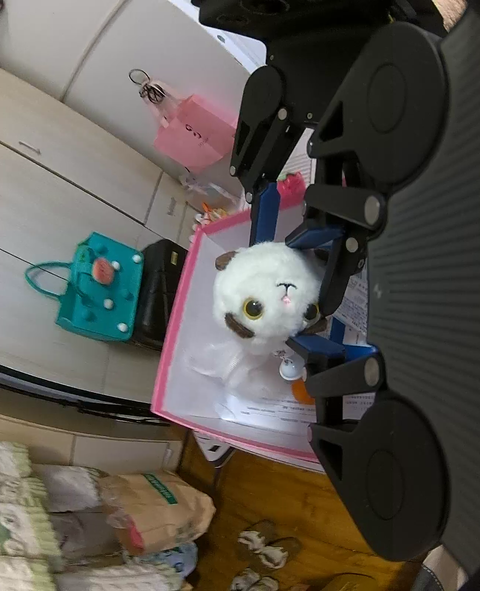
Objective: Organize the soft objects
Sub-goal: 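Lower the plush toy into the box and open both grippers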
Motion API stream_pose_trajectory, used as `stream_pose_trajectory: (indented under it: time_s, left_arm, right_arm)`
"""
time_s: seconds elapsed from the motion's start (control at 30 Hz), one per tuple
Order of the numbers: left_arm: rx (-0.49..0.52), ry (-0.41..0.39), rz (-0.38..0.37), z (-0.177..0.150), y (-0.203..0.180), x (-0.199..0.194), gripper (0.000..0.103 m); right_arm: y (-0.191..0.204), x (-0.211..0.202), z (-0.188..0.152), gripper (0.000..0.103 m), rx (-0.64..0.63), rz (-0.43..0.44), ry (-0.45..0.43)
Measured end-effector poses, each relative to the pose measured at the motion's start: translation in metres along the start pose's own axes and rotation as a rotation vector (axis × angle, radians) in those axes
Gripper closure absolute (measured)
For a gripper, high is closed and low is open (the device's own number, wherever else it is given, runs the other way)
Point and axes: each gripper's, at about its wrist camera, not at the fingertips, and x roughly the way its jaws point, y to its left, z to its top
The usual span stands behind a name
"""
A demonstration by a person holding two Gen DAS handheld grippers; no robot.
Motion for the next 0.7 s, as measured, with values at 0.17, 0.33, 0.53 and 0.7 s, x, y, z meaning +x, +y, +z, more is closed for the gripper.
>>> stream_pose_trajectory:
  time_s: [0.17, 0.33, 0.53, 0.7]
  left_arm:
    - [-0.028, 0.053, 0.004, -0.001, 0.013, 0.023, 0.055]
    - [-0.038, 0.092, 0.004, -0.005, 0.017, 0.038, 0.056]
    - [-0.023, 0.089, 0.015, -0.009, 0.012, 0.039, 0.055]
    - [0.011, 0.076, 0.009, -0.012, 0.001, 0.018, 0.055]
  right_arm:
    - [0.002, 0.015, -0.007, 0.038, -0.04, -0.013, 0.06]
    - [0.001, 0.021, -0.011, 0.037, -0.062, -0.052, 0.1]
    - [0.007, 0.008, -0.013, 0.036, -0.047, -0.072, 0.1]
    - [0.011, -0.02, -0.013, 0.036, -0.003, -0.086, 0.087]
